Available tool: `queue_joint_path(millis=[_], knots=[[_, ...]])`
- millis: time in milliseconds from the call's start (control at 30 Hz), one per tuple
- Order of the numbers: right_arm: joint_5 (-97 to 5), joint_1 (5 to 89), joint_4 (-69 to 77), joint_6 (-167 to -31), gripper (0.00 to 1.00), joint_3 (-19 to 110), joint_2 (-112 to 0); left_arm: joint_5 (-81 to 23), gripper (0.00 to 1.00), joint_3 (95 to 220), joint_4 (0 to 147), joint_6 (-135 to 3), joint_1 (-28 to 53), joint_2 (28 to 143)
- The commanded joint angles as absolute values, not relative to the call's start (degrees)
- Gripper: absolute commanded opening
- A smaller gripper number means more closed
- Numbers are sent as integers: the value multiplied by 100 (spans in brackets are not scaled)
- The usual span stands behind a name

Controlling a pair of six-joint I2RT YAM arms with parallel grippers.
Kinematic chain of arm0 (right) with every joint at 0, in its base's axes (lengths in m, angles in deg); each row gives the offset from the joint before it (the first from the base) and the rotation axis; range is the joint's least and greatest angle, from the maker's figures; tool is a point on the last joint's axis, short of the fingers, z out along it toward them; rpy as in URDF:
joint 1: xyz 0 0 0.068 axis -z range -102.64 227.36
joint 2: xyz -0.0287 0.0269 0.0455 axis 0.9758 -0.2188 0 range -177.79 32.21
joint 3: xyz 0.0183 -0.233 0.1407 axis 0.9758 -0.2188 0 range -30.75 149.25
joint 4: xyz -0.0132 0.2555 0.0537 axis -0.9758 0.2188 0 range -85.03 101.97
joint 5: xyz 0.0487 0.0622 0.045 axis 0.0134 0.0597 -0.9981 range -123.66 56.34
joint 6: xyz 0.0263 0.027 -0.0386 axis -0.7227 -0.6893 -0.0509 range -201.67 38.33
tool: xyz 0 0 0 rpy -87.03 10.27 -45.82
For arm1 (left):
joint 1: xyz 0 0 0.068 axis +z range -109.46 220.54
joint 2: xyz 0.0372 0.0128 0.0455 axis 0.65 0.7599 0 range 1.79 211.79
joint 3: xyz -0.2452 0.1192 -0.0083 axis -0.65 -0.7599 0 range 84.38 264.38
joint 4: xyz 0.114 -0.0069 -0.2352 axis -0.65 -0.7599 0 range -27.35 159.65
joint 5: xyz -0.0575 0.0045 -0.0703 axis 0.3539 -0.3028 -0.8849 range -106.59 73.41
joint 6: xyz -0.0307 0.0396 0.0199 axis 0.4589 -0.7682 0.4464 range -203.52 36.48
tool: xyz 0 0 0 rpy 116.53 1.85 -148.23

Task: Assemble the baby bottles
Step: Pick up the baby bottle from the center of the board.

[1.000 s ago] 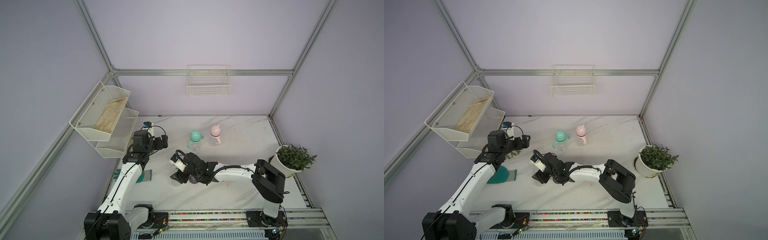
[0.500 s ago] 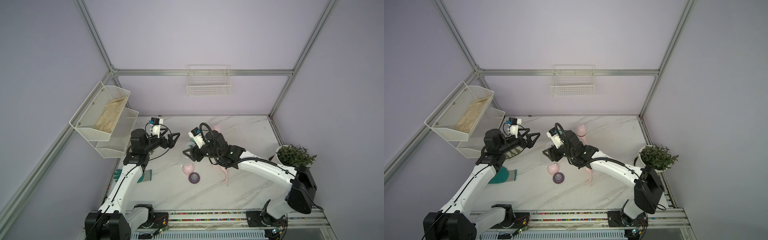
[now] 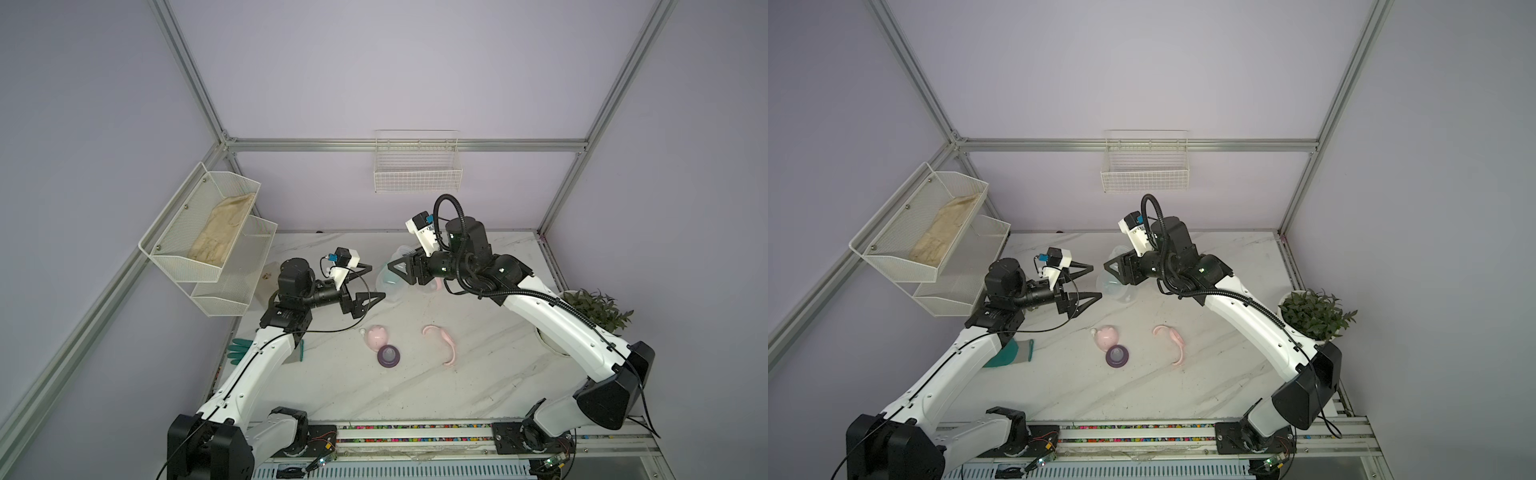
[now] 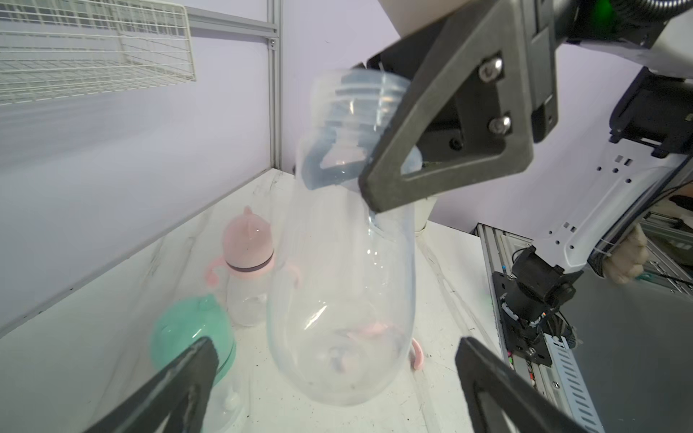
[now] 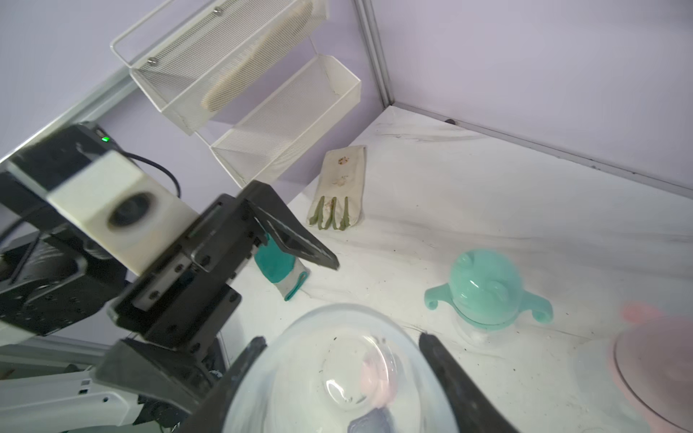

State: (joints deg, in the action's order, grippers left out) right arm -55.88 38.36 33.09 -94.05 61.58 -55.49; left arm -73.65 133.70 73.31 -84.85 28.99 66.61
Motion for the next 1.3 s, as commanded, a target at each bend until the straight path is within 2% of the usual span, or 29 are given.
queue_joint_path(millis=[0, 233, 567, 700, 800, 833, 900, 967, 1033, 1067, 1167, 1267], knots=[[-6216, 3807, 3361, -9514, 41, 6367, -5621, -7265, 99, 13641, 7003, -9038, 2696, 6819], [-6618, 3799, 2746, -9859, 41, 6107, -5604, -7050, 95, 13981, 7018, -9062, 2415, 7138], [-6695, 3791, 2569, -9898, 40, 5864, -5668, -7100, 90, 14019, 7352, -8801, 2350, 7121], [-6671, 3790, 2485, -9933, 41, 5806, -5646, -7053, 72, 13993, 7308, -8744, 2349, 7114], [-6664, 3791, 2470, -9933, 44, 5727, -5664, -7032, 65, 13978, 7325, -8624, 2350, 7095], [-6644, 3790, 2491, -9921, 46, 5712, -5691, -7024, 63, 13969, 7347, -8572, 2350, 7085], [-6483, 3791, 2558, -9813, 60, 5662, -5667, -6967, 56, 13945, 7397, -8494, 2349, 7048], [-6091, 3795, 2586, -9749, 73, 5562, -5522, -6746, 38, 13897, 7372, -8424, 2344, 6983], [-5502, 3790, 2729, -9604, 79, 5458, -5305, -6299, 23, 13824, 7222, -8390, 2354, 6901], [-5212, 3790, 2820, -9560, 80, 5393, -5188, -6003, 15, 13781, 7133, -8389, 2355, 6856], [-4374, 3790, 3120, -9580, 80, 5213, -4946, -5003, 0, 13640, 6904, -8330, 2354, 6714], [-3486, 3790, 3902, -9899, 76, 5000, -4829, -4350, 0, 13483, 6703, -8300, 2358, 6551]])
